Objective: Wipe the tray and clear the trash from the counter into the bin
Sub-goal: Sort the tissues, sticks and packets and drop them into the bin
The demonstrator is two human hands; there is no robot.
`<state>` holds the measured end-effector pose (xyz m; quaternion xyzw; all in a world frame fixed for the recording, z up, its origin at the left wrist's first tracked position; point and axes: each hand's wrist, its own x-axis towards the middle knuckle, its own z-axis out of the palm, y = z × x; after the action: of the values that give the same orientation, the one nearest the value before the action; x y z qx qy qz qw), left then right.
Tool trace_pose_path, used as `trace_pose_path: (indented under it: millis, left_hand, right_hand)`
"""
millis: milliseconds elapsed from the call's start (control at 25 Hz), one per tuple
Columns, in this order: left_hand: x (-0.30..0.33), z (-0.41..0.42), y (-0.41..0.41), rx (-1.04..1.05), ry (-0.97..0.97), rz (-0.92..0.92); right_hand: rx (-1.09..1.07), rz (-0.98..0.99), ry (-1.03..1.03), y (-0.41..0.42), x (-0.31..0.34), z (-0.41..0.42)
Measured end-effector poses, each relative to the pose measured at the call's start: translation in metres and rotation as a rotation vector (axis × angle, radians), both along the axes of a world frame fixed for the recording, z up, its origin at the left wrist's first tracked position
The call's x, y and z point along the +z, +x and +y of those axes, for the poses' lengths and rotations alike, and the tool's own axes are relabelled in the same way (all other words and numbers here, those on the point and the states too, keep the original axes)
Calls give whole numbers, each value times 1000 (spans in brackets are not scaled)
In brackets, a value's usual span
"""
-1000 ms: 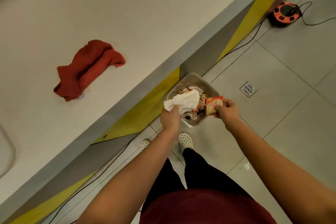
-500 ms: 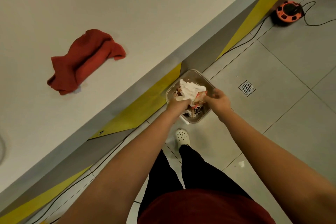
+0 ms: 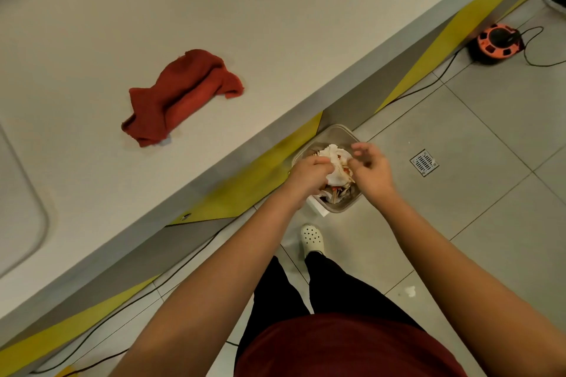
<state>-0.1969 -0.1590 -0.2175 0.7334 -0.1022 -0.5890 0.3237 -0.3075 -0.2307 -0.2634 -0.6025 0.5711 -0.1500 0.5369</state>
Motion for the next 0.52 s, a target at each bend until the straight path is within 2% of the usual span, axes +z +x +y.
trace_pose_path:
  millis: [120, 240, 400, 520]
  left_hand:
    - [48, -2, 6, 10, -195, -25]
    - [100, 2, 21, 32, -374, -58]
    - [160, 19, 56, 138, -526, -149]
    - [182, 39, 85, 221, -517, -211]
  right_hand:
    - [-10, -223, -200, 18, 55, -10]
    - [-8, -397, -268, 38, 110, -16]
    - [104, -437, -309, 76, 159, -11]
    - [192, -431, -284, 107, 175, 1]
